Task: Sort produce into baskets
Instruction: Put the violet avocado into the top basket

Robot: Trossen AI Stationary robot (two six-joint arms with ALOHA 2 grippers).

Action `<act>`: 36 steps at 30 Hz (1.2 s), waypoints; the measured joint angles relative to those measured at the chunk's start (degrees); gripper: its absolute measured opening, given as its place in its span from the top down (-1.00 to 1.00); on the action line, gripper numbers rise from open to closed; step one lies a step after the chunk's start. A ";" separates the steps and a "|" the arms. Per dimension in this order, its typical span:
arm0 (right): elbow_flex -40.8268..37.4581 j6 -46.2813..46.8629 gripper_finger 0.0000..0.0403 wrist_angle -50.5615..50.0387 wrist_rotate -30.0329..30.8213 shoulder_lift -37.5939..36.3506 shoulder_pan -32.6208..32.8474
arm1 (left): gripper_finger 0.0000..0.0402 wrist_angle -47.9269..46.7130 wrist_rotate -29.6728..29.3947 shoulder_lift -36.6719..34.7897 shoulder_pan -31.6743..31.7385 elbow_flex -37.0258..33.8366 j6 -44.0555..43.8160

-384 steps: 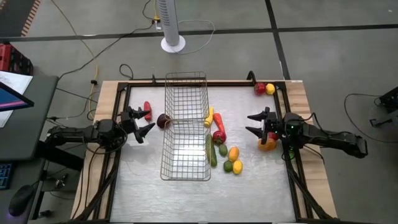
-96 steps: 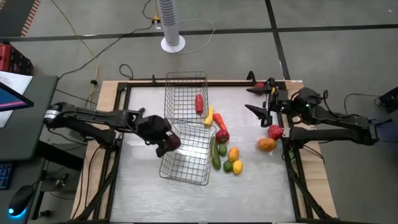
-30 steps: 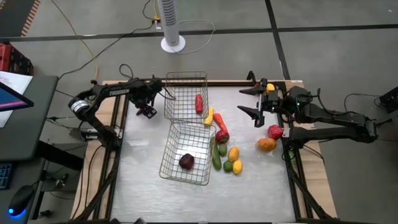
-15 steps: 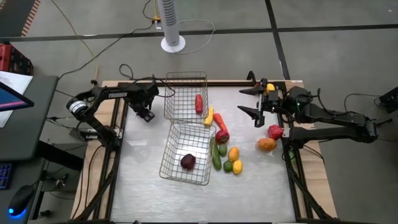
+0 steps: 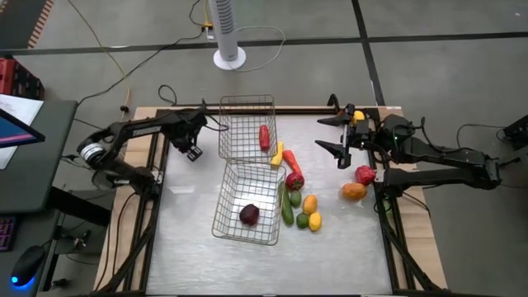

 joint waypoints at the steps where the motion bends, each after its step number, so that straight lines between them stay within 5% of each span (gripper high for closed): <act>1: 0.00 0.00 -0.58 0.02 0.00 0.00 0.00 | 0.90 -0.90 0.22 -1.53 0.02 0.02 -0.32; 9: 0.00 0.00 -0.58 0.26 0.01 0.00 0.00 | 0.84 -2.46 11.60 -15.96 -1.68 0.04 -5.62; 19: 0.00 0.04 -0.58 1.35 0.02 0.00 0.00 | 0.83 15.21 24.88 -22.99 -16.29 0.11 -17.17; 25: -0.02 0.02 -0.58 1.62 0.02 0.65 0.00 | 0.83 25.29 22.36 -19.50 -25.29 0.68 -18.91; 36: -0.02 -0.02 -0.58 2.29 0.04 1.09 0.00 | 0.72 26.70 8.01 -17.90 -25.83 3.89 -20.82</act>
